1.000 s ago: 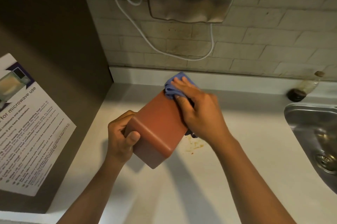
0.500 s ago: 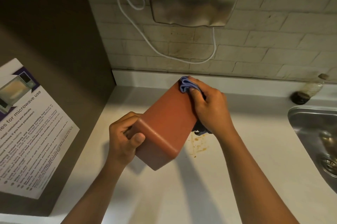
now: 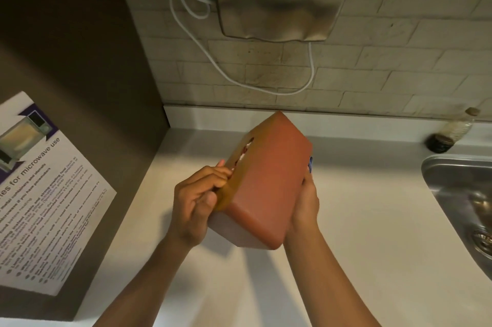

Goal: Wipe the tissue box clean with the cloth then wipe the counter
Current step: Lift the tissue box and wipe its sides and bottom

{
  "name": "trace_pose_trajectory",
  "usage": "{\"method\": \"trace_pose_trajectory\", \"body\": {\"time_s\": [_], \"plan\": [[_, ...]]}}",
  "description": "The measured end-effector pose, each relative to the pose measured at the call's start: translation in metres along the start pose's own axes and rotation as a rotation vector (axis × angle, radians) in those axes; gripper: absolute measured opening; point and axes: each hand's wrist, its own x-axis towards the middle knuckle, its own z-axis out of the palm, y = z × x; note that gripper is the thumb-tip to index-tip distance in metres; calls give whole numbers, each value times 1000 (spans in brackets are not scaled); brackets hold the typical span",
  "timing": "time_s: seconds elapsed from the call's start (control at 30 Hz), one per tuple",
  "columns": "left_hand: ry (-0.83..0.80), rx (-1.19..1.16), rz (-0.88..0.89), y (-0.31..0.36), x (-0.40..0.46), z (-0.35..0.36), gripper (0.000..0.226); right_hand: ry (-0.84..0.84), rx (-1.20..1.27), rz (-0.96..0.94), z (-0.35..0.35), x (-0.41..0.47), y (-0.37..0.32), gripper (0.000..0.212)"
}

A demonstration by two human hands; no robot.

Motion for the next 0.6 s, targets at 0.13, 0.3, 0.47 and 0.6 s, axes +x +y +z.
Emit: {"method": "trace_pose_trajectory", "body": {"time_s": [0.13,0.3,0.47,0.6], "plan": [[-257,-38,-197,12,9,-9,49,59,-66,20,-4,4,0,15],[-496,194,-333,47,34,-14,30,10,20,11,-8,3,0,25],[-422,448,-554,67,50,-7,72,-40,-65,-339,4,-4,4,24],[-200,150,-941,54,51,5,111,-59,-172,-543,10,-14,9,27]]}}
